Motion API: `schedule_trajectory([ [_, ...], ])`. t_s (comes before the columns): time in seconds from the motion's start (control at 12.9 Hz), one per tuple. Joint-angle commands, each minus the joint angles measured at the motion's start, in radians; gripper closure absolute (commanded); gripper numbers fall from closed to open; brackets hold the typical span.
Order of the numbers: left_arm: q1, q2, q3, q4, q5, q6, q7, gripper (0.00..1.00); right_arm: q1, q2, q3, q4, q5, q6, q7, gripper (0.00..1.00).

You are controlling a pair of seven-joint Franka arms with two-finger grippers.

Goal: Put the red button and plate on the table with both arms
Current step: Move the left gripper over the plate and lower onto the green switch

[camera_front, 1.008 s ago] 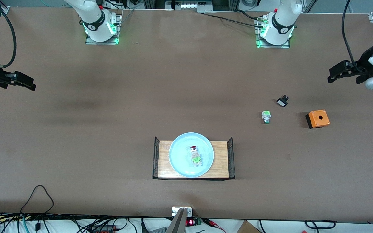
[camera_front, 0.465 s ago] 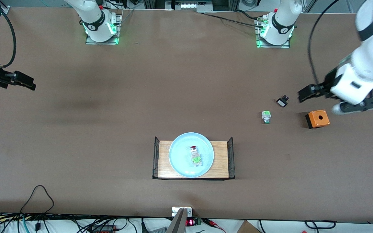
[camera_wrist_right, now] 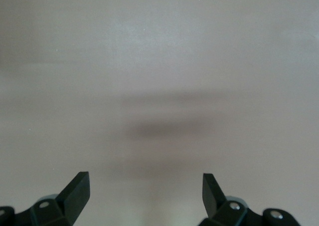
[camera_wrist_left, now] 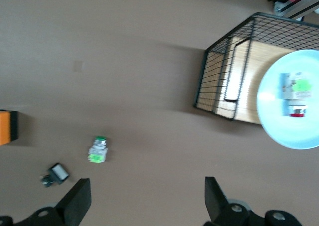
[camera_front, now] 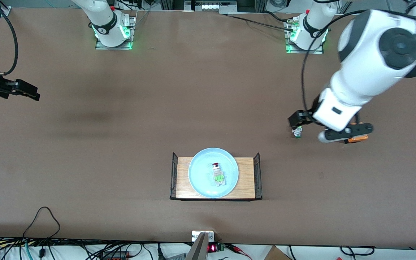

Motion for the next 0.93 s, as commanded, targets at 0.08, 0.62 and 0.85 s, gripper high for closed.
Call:
schedule_trajectory([
  [0.08,-0.096,0.068,0.011,0.043,0.077,0.133,-0.181,0.00,0.000,-0.006,0.001,0.008,-0.003,-0.004,-0.001,0.00],
  [0.62,-0.261,0.307,0.017,0.239,0.394,0.278,-0.614,0.00,-0.006,0.000,-0.001,0.008,-0.003,-0.002,0.002,0.00],
  [0.85,-0.318,0.387,0.020,0.292,0.544,0.311,-0.763,0.00,-0.003,0.012,-0.001,0.008,-0.008,0.005,0.000,0.00],
])
